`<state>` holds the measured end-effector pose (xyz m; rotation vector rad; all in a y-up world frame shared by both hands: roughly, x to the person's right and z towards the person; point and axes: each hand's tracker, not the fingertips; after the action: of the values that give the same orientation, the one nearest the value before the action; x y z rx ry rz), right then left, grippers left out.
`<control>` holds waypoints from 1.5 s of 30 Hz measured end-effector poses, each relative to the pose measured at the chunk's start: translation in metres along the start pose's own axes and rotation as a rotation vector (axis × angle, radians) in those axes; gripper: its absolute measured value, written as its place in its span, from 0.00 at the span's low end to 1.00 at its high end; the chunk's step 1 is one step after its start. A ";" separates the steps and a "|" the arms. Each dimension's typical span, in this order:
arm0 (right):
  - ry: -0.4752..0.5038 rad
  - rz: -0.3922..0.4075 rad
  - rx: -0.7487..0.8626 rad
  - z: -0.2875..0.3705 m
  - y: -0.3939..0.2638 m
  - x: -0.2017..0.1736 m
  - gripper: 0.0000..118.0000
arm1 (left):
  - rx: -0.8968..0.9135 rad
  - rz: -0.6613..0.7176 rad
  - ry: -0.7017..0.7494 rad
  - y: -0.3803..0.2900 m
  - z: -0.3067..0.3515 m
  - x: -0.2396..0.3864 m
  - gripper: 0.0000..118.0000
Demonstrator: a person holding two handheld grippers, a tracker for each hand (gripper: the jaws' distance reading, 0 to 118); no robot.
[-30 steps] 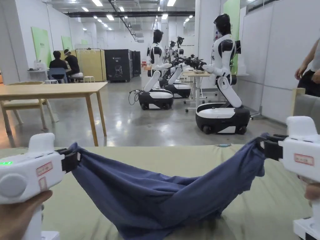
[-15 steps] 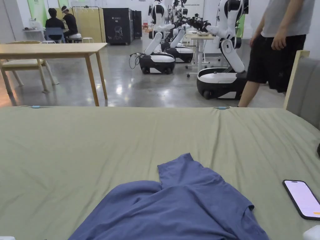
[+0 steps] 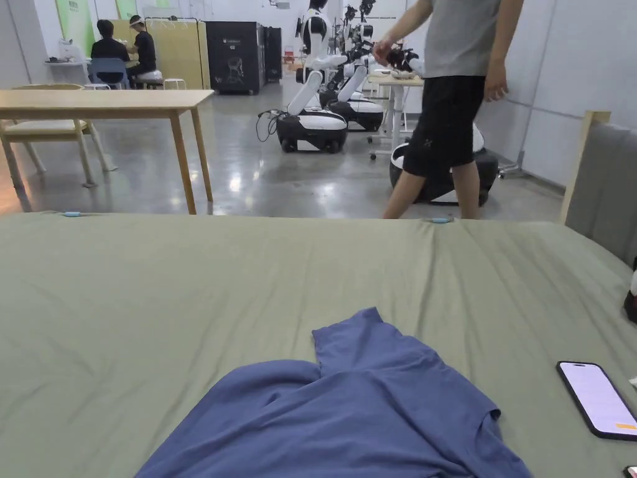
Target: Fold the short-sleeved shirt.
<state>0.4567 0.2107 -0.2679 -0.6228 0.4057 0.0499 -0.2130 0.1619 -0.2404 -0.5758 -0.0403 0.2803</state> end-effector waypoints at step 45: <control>0.016 0.089 0.089 0.023 0.040 -0.061 0.01 | -0.119 -0.254 0.053 -0.015 -0.054 0.022 0.03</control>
<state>0.4022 0.2607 -0.2496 -0.5177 0.4485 0.1111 -0.1821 0.1266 -0.2784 -0.6889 -0.0789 0.0156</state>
